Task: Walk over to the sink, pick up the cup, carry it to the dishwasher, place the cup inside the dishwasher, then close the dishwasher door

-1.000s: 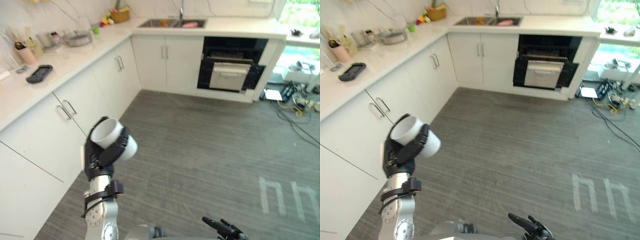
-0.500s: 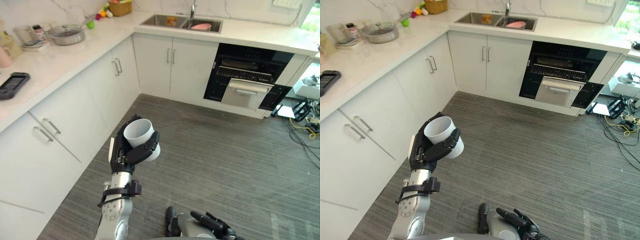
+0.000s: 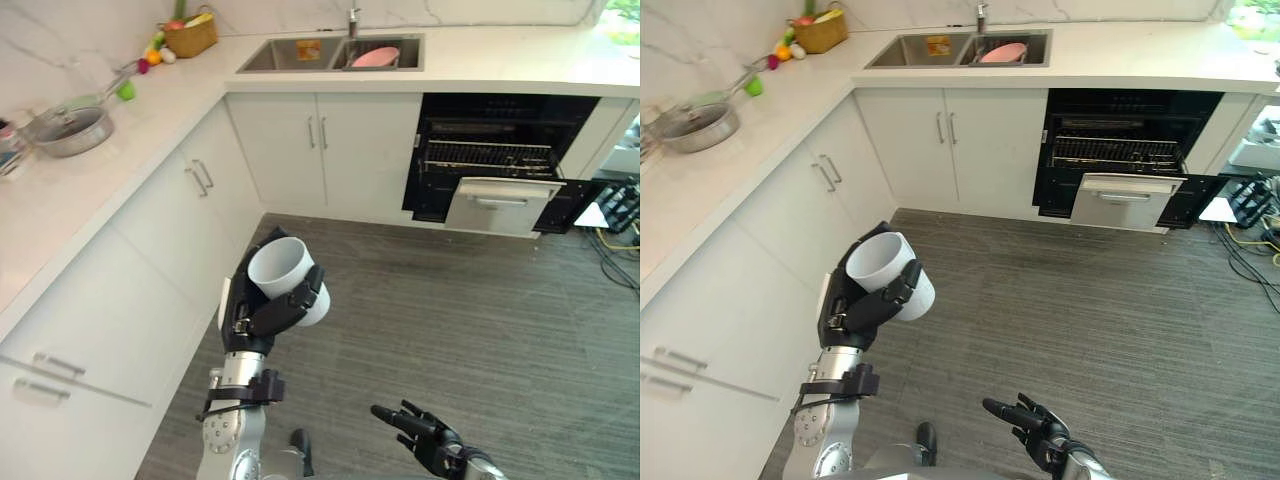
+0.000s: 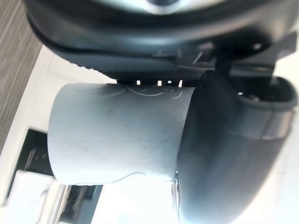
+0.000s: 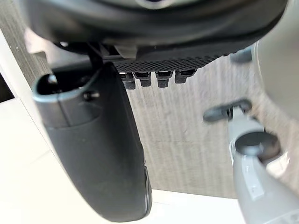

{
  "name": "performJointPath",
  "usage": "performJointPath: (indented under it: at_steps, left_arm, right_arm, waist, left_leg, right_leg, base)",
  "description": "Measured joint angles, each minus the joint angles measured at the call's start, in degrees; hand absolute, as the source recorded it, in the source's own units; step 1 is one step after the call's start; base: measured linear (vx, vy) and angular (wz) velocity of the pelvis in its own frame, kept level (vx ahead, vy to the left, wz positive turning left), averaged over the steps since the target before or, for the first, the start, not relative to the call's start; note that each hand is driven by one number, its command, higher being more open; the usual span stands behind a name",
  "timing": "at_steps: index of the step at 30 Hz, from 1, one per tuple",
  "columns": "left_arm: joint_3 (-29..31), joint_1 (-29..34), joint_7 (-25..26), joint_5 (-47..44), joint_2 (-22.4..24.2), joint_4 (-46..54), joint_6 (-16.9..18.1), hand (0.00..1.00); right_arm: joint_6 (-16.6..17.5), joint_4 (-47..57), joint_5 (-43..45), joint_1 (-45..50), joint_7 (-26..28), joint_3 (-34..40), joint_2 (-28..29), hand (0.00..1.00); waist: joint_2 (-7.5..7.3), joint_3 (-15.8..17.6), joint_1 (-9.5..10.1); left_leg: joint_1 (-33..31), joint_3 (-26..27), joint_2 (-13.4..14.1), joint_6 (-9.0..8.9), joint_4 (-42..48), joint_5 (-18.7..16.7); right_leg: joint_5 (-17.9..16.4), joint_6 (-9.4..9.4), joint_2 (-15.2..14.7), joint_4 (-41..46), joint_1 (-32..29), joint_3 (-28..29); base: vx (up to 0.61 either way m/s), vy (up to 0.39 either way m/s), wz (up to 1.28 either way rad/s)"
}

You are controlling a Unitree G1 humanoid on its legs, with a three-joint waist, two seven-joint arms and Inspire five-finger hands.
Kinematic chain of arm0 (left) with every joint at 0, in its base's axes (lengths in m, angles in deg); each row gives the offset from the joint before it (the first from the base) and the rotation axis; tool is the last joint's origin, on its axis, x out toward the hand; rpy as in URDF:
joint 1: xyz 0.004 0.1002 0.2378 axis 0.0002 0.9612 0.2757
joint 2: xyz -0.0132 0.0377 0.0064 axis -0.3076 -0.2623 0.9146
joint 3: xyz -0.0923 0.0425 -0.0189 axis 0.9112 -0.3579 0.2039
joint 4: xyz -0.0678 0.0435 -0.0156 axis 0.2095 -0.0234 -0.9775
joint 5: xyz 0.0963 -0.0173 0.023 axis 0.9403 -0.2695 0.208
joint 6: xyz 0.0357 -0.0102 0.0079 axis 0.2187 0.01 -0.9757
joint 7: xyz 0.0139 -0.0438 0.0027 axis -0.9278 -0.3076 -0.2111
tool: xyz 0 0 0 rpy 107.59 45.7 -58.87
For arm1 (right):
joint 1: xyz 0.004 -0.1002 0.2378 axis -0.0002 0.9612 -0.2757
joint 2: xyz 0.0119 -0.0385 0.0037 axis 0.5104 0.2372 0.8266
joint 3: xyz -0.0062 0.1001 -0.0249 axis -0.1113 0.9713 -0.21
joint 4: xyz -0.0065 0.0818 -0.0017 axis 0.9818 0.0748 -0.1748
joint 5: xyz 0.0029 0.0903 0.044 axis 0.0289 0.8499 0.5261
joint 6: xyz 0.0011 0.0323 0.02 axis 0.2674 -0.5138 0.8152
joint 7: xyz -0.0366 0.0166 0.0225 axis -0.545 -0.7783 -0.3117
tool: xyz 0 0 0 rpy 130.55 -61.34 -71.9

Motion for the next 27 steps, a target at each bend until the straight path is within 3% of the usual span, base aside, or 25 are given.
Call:
performJointPath:
  at_steps: [1, 2, 3, 4, 5, 7, 8, 9, 10, 11, 12, 13, 14, 15, 16, 18, 21, 22, 23, 24, 25, 26, 27]
  left_arm:
    - [-0.05, -0.12, 0.03, 0.0, -0.28, -0.26, 0.0, 0.0]
    - [-0.28, -0.75, 0.04, -0.06, -0.8, -0.69, 0.05, 0.0]
    - [-0.43, -1.79, 0.05, -0.09, -0.81, -1.34, 0.22, 0.0]
    - [-0.85, -2.45, 0.04, -0.1, -1.08, -1.46, 0.27, 0.0]
    - [-2.56, -4.64, -0.14, -0.08, -1.76, -2.94, 0.56, 0.0]
    - [-5.53, -6.25, -0.55, -0.05, -2.02, -3.92, 0.57, 0.0]
    - [-7.25, -6.79, -0.83, 0.03, -3.0, -4.25, 0.59, 0.0]
    - [-8.17, -6.74, -0.98, 0.13, -3.2, -4.76, 0.59, 0.0]
    - [-9.54, -6.7, -1.59, 0.63, -3.16, -6.48, 0.63, 0.0]
    - [-9.6, -7.05, -1.67, 1.31, -3.19, -7.56, 0.89, 0.0]
    - [-9.47, -7.66, -1.51, 1.27, -3.12, -8.0, 1.03, 0.0]
    - [-8.76, -8.77, -1.18, 1.1, -3.04, -8.64, 1.04, 0.0]
    - [-7.44, -9.28, -1.04, 0.96, -3.32, -8.78, 1.02, 0.0]
    - [-6.56, -9.32, -1.01, 0.95, -3.6, -8.72, 1.04, 0.0]
    - [-5.11, -9.25, -0.53, 0.93, -3.88, -9.34, 0.62, 0.0]
    - [-4.3, -9.18, -0.33, 1.06, -4.07, -9.51, 0.43, 0.0]
    - [-4.32, -8.75, 0.04, 1.11, -3.31, -9.51, 0.43, 0.0]
    - [-4.38, -8.21, 0.07, 1.11, -3.2, -9.49, 0.43, 0.0]
    - [-4.48, -6.69, 0.03, 1.11, -3.01, -9.14, 0.41, 0.0]
    - [-4.48, -5.87, 0.02, 1.11, -2.82, -8.39, 0.38, 0.0]
    - [-4.45, -4.09, 0.01, 1.12, -1.86, -5.74, 0.39, 0.0]
    - [-4.48, -3.28, -0.03, 1.12, -1.22, -4.17, 0.42, 0.0]
    - [-4.37, -1.48, -0.22, 1.13, 0.04, -0.94, 0.97, 0.0]
  right_arm:
    - [0.0, -0.48, 0.14, 0.17, -0.03, 0.11, 0.51, 1.0]
    - [1.12, -0.06, 0.9, 0.14, -0.45, 0.53, 1.04, 1.0]
    - [1.7, 0.16, 2.27, 0.42, -0.95, 0.88, 1.2, 1.0]
    - [1.81, 0.19, 2.43, 0.75, -1.27, 1.03, 1.56, 1.0]
    - [2.86, -0.31, 3.77, 1.05, -2.33, 2.64, 2.47, 1.0]
    - [3.84, -0.43, 6.8, 0.69, -3.91, 4.59, 2.64, 1.0]
    - [4.68, 0.41, 8.73, 0.71, -4.26, 4.72, 2.91, 1.0]
    - [4.93, 0.74, 9.11, 0.79, -4.37, 4.72, 2.89, 1.0]
    - [5.23, 0.78, 9.15, 0.84, -4.36, 5.21, 2.48, 1.0]
    - [4.95, 0.75, 9.09, 0.79, -4.22, 5.09, 2.49, 1.0]
    - [4.95, 1.05, 9.09, 0.7, -3.97, 5.09, 2.59, 1.0]
    - [4.94, 1.41, 9.04, 0.34, -3.43, 5.08, 2.86, 1.0]
    - [4.94, 1.34, 9.05, 0.28, -3.52, 4.76, 3.16, 1.0]
    - [4.97, 1.26, 9.11, 0.37, -3.73, 4.41, 3.25, 1.0]
    - [5.08, 1.05, 9.35, -0.02, -4.28, 4.56, 2.99, 1.0]
    - [3.99, 0.54, 9.12, -0.74, -5.9, 4.5, 2.16, 1.0]
    - [3.17, 0.68, 9.03, -0.68, -6.89, 4.64, 2.16, 1.0]
    - [3.08, 0.82, 9.03, -0.46, -7.04, 4.64, 2.16, 1.0]
    - [3.2, 1.43, 9.03, 0.42, -7.64, 4.64, 2.46, 1.0]
    - [3.09, 2.01, 9.04, 0.95, -7.93, 4.63, 2.49, 1.0]
    - [2.85, 4.32, 9.06, 2.53, -8.36, 4.52, 2.4, 1.0]
    - [2.9, 5.61, 9.07, 3.49, -8.6, 4.5, 2.33, 1.0]
    - [3.02, 7.91, 9.08, 5.68, -8.92, 4.46, 2.21, 1.0]
  waist:
    - [-0.04, 0.03, -0.74]
    - [0.04, 0.09, -1.24]
    - [-0.3, -0.1, -1.88]
    - [-1.3, -0.44, -2.38]
    - [-1.7, -0.64, -3.51]
    - [-2.22, -0.29, -3.32]
    - [-3.88, 0.73, -3.52]
    - [-3.88, 0.82, -3.75]
    - [-2.44, 0.61, -3.92]
    - [-1.48, -0.16, -3.95]
    - [-1.16, -0.15, -4.09]
    - [-1.34, 0.2, -4.04]
    - [-1.78, 0.39, -3.87]
    - [-2.47, 0.49, -3.77]
    - [-0.8, 1.52, -3.87]
    - [0.71, 1.6, -3.77]
    - [0.52, 1.77, -3.72]
    - [0.28, 1.87, -3.7]
    - [0.14, 2.32, -3.68]
    - [0.17, 2.3, -3.62]
    - [0.98, 2.14, -3.27]
    - [1.6, 1.97, -2.77]
    - [2.49, 1.27, -1.88]
  left_leg:
    - [1.2, 0.01, -0.04, 0.06, -1.24, 0.02]
    - [3.25, 0.23, -0.05, 0.25, -3.16, -0.01]
    - [4.97, 0.11, -1.15, 0.52, -4.66, -0.21]
    - [5.18, -0.13, -2.43, 0.74, -4.71, -0.6]
    - [5.41, -1.18, -3.8, 0.73, -3.95, -2.11]
    - [6.87, -1.18, -4.3, 1.23, -2.86, -3.67]
    - [9.26, -1.12, -5.25, 1.36, -2.28, -5.24]
    - [10.49, -1.26, -5.15, 1.46, -2.11, -6.07]
    - [12.56, -1.39, -3.22, 0.93, -1.78, -7.38]
    - [12.54, -0.7, -1.33, 0.45, -1.2, -8.39]
    - [12.51, -0.49, -0.3, -0.01, -0.92, -8.8]
    - [12.51, 0.08, 1.41, -1.08, -0.36, -9.73]
    - [12.76, 1.41, 2.7, -2.42, 0.94, -11.32]
    - [13.21, 2.52, 3.02, -3.02, 1.97, -12.35]
    - [14.99, 3.3, 5.38, -4.63, 3.81, -14.8]
    - [17.71, 6.1, 7.24, -4.76, 1.4, -14.58]
    - [18.13, 7.11, 8.12, -5.31, 2.31, -14.13]
    - [17.84, 7.31, 8.33, -5.41, 4.38, -14.19]
    - [15.71, 7.42, 10.05, -6.13, 14.21, -14.73]
    - [13.97, 7.25, 11.15, -6.1, 19.5, -14.73]
    - [9.17, 5.59, 14.14, -4.42, 30.84, -13.62]
    - [6.77, 4.63, 15.65, -2.97, 36.08, -12.3]
    - [1.15, 2.8, 18.94, 0.51, 46.6, -6.01]
  right_leg:
    - [-0.26, 0.78, 0.06, 3.2, -1.04, -0.08]
    - [-2.68, 0.28, -1.1, 7.26, -3.36, -1.23]
    - [-3.88, 0.67, -3.93, 7.11, -3.56, -2.91]
    - [-1.66, 1.82, -5.96, 6.5, -3.56, -3.46]
    - [-3.13, 3.97, -6.73, 10.71, -4.04, -3.31]
    - [-2.4, 4.15, -8.49, 27.22, -10.6, -5.06]
    - [1.65, 0.78, -10.55, 38.17, -14.57, -6.54]
    - [4.83, -0.33, -11.16, 41.49, -15.48, -7.6]
    - [6.79, -0.3, -10.31, 45.23, -16.83, -8.5]
    - [-2.1, 0.53, -8.93, 43.43, -19.31, -8.61]
    - [-4.34, 0.86, -8.3, 39.3, -20.04, -9.02]
    - [-5.28, 1.35, -7.37, 28.12, -20.5, -9.88]
    - [-3.06, 2.11, -6.9, 15.65, -20.11, -10.05]
    - [2.41, 1.86, -7.12, 10.03, -19.36, -10.27]
    - [7.58, -0.41, -4.7, 6.64, -15.85, -11.33]
    - [7.58, -0.98, -2.0, 6.26, -15.22, -11.1]
    - [6.52, -2.35, -0.63, 5.75, -14.93, -10.43]
    - [5.59, -2.51, -0.64, 5.09, -14.27, -10.29]
    - [4.18, -2.91, -0.57, 3.61, -11.36, -10.76]
    - [3.98, -3.12, -0.44, 3.0, -10.21, -11.24]
    - [3.32, -3.7, 0.71, 2.53, -8.62, -11.93]
    - [2.84, -4.07, 1.43, 2.54, -8.03, -12.23]
    - [1.81, -4.94, 2.79, 2.29, -6.62, -12.57]
  base:
    - [0.44, 0.181, -0.16]
    - [0.28, 0.134, -0.03]
    - [0.24, 0.13, 0.1]
    - [0.19, 0.128, 0.55]
    - [0.15, 0.082, 0.52]
    - [0.14, 0.019, 0.24]
    - [0.16, -0.033, 0.05]
    - [0.21, -0.061, -0.04]
    - [0.22, -0.065, -0.2]
    - [0.18, -0.07, -0.26]
    - [0.18, -0.086, -0.34]
    - [0.21, -0.129, -0.4]
    - [0.23, -0.139, -0.51]
    - [0.3, -0.158, -0.64]
    - [0.32, -0.146, -0.64]
    - [0.31, -0.142, -0.63]
    - [0.17, -0.079, -0.34]
    - [0.08, -0.052, -0.17]
    - [0.1, -0.058, -0.1]
    - [0.1, -0.058, -0.01]
    - [0.1, -0.042, 0.03]
    - [0.17, -0.036, -0.01]
    - [0.21, -0.001, -0.02]
